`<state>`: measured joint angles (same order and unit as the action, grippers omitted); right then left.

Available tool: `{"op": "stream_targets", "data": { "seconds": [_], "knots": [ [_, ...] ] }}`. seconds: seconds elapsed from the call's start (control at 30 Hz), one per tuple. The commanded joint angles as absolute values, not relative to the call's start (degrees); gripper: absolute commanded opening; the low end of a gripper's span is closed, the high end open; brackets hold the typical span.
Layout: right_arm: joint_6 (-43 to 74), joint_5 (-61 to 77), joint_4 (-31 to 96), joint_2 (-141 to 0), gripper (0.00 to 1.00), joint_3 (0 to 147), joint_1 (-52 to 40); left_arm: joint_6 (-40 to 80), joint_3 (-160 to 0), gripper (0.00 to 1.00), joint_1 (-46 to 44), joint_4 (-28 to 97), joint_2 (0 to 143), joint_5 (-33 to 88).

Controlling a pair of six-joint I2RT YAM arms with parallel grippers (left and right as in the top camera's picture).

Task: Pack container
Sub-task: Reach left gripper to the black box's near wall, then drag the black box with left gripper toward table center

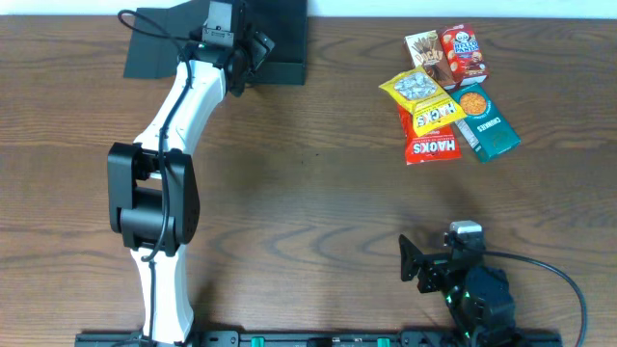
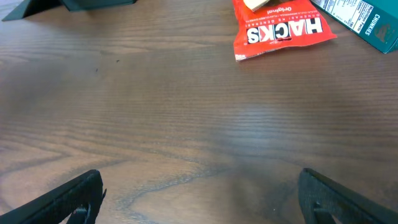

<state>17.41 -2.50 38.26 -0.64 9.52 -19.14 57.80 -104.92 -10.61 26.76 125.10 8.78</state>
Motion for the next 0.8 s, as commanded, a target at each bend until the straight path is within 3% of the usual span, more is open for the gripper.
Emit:
{"op": "stream_targets", "data": {
  "seconds": [0.0,0.23,0.53,0.77],
  "knots": [
    [17.98,-2.74,38.35,-0.32,0.99,8.99,-19.18,63.44,-106.30,0.93,-8.93,26.72,128.88,10.44],
    [17.98,-2.74,38.35,-0.32,0.99,8.99,-19.18,65.06,-107.13,0.91,-7.60,26.26,132.51,11.90],
    [17.98,-2.74,38.35,-0.32,0.99,8.99,-19.18,65.14,-108.29,0.65,-7.42,26.94,133.73,11.68],
    [17.98,-2.74,38.35,-0.32,0.99,8.99,-19.18,60.51,-113.21,0.41,-7.42,38.85,133.71,10.85]
  ]
}}
